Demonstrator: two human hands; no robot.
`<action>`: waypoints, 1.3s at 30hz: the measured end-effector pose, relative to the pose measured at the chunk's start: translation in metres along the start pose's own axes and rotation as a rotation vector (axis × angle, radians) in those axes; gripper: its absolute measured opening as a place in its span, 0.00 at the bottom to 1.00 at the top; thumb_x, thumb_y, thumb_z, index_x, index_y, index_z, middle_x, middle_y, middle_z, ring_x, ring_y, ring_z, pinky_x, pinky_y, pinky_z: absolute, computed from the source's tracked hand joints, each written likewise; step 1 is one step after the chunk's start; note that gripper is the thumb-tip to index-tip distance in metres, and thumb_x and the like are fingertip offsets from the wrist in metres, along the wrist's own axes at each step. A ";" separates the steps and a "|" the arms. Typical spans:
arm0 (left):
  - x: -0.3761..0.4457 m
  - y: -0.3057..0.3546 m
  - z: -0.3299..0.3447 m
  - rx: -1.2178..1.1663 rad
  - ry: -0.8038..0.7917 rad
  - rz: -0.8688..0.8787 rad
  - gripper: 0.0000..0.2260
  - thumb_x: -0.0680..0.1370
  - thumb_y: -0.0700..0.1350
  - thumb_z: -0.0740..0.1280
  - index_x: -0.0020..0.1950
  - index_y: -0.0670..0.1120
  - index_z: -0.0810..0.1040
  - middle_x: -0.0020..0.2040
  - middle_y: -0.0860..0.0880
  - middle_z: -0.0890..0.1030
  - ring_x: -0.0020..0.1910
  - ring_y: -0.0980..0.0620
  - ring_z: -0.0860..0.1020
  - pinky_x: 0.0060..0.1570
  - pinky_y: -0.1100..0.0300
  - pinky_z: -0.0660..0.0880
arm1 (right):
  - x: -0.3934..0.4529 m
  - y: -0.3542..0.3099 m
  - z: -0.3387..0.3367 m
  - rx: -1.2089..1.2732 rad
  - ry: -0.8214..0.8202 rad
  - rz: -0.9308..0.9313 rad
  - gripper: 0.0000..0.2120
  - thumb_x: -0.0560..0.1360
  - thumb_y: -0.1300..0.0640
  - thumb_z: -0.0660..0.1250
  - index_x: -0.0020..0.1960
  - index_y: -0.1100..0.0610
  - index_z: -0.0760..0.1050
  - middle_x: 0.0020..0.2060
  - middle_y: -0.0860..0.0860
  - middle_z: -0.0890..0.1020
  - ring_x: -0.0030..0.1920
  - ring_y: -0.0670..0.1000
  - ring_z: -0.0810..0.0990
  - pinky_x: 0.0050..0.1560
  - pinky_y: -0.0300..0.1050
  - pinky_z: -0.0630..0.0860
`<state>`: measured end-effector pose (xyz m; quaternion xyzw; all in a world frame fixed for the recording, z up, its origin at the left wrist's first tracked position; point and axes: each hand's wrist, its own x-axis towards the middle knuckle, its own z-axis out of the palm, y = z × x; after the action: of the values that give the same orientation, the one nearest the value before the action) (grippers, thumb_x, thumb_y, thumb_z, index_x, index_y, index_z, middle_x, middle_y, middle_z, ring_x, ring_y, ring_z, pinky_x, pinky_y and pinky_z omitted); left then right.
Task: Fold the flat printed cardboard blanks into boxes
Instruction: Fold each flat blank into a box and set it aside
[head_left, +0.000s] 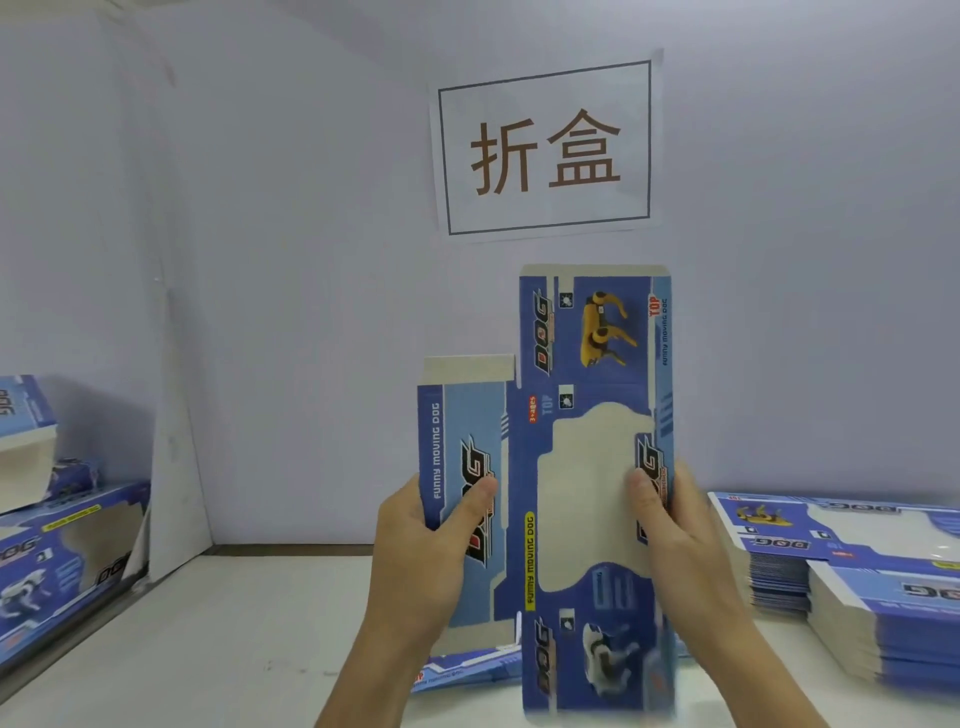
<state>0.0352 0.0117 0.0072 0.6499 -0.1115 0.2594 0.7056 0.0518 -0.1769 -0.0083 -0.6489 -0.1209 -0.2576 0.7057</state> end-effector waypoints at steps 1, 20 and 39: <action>0.000 0.001 0.002 0.012 0.009 0.062 0.08 0.69 0.52 0.71 0.44 0.49 0.82 0.37 0.50 0.85 0.34 0.55 0.83 0.31 0.66 0.77 | 0.001 0.001 0.002 -0.070 0.035 -0.022 0.11 0.77 0.44 0.62 0.57 0.47 0.72 0.44 0.41 0.82 0.47 0.43 0.81 0.40 0.35 0.77; -0.006 -0.021 0.004 0.508 -0.473 0.262 0.31 0.78 0.28 0.60 0.69 0.62 0.71 0.71 0.63 0.69 0.69 0.70 0.64 0.54 0.77 0.70 | -0.006 -0.030 -0.012 0.691 -0.593 0.139 0.27 0.65 0.59 0.79 0.63 0.62 0.78 0.58 0.63 0.82 0.54 0.65 0.82 0.49 0.61 0.79; -0.016 -0.019 0.028 0.700 -0.291 0.508 0.25 0.81 0.56 0.63 0.77 0.56 0.61 0.65 0.68 0.65 0.61 0.78 0.62 0.54 0.85 0.62 | -0.015 0.018 0.018 -0.007 -0.414 0.324 0.16 0.84 0.61 0.56 0.67 0.67 0.72 0.54 0.58 0.78 0.58 0.60 0.78 0.67 0.54 0.71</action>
<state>0.0363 -0.0191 -0.0130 0.8311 -0.2708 0.3524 0.3344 0.0516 -0.1559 -0.0292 -0.7011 -0.1565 -0.0032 0.6957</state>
